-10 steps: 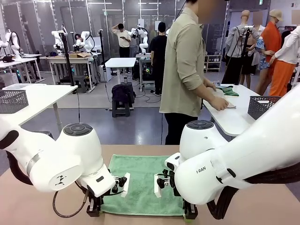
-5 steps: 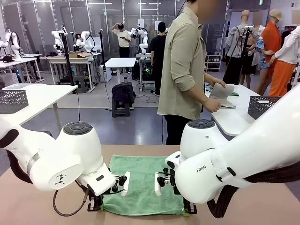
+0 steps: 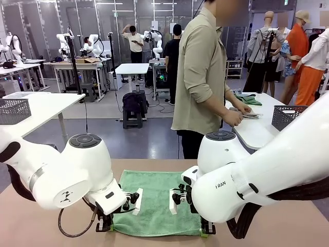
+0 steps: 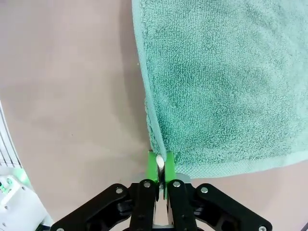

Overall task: Fold the towels and place them in the basket.
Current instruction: When a person lays out a Towel with hook on the table, fold it in half twice.

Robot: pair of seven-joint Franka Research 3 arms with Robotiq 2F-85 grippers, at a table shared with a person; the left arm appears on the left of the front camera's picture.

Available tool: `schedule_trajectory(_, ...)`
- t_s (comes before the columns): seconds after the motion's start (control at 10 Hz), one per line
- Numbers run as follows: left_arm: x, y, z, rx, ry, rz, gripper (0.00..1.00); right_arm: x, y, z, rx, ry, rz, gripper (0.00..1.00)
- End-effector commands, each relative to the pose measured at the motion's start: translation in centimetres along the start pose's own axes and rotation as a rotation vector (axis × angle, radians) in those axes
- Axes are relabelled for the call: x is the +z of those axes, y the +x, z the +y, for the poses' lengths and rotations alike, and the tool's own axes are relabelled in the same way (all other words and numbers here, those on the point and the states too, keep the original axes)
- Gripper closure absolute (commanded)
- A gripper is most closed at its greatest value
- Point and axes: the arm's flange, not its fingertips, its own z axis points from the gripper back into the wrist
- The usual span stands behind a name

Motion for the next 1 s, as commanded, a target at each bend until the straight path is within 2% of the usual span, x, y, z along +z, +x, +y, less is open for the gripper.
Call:
schedule_trajectory(0.0, -0.1, 0.0, 0.0, -0.001, -0.001, 0.0, 0.93, -0.1, 0.0, 0.0, 0.0, 0.002, 0.001, 1.0)
schedule_trajectory(0.3, -0.1, 0.0, 0.0, -0.001, -0.001, 0.0, 0.93, -0.1, 0.0, 0.0, 0.0, 0.002, 0.001, 1.0)
schedule_trajectory(0.4, 0.0, 0.0, 0.0, 0.0, 0.0, 0.0, 0.91, 0.0, 0.0, 0.0, 0.0, 0.0, 0.0, 0.93)
schedule_trajectory(0.9, 5.9, -1.3, 2.6, -0.002, 0.02, 0.022, 0.92, 4.9, 0.4, -1.2, 0.044, -0.086, 0.011, 0.94)
